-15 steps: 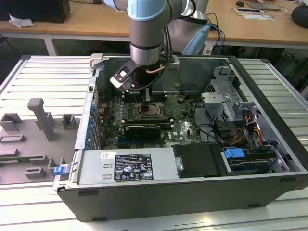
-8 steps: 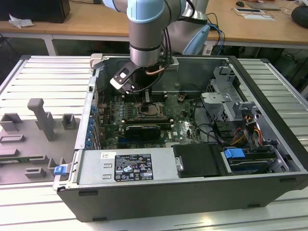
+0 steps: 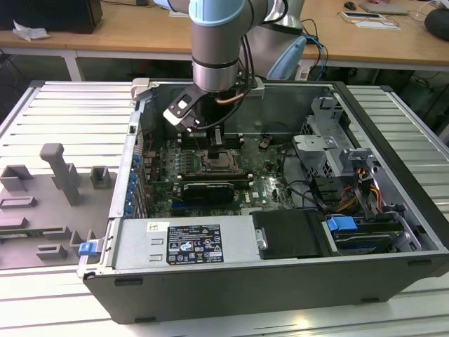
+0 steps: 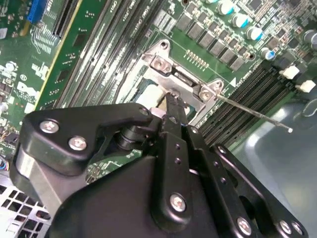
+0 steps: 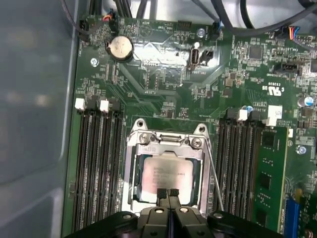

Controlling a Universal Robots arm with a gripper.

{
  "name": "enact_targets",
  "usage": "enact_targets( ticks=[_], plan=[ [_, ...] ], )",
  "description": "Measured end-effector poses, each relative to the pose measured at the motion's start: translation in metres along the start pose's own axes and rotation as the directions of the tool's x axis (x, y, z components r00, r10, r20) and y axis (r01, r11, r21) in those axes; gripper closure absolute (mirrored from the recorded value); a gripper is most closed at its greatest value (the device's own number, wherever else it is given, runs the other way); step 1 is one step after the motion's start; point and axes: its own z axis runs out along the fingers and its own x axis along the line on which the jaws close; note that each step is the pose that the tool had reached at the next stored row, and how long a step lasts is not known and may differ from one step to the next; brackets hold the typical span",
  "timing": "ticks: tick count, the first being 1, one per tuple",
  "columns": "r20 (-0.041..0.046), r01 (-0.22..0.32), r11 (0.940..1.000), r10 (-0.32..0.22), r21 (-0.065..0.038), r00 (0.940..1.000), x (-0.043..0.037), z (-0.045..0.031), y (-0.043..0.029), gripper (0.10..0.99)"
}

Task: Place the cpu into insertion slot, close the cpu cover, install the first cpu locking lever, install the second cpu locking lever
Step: 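Close the cpu cover, then install the first cpu locking lever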

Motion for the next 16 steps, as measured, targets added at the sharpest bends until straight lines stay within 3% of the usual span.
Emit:
enact_targets(
  ticks=[10, 16],
  plan=[
    [0.0, 0.0, 1.0, 0.0, 0.0, 1.0, -0.0014, 0.0006, 0.0187, 0.98],
    [0.0, 0.0, 1.0, 0.0, 0.0, 1.0, -0.0016, 0.0004, 0.0219, 0.98]
  ],
)
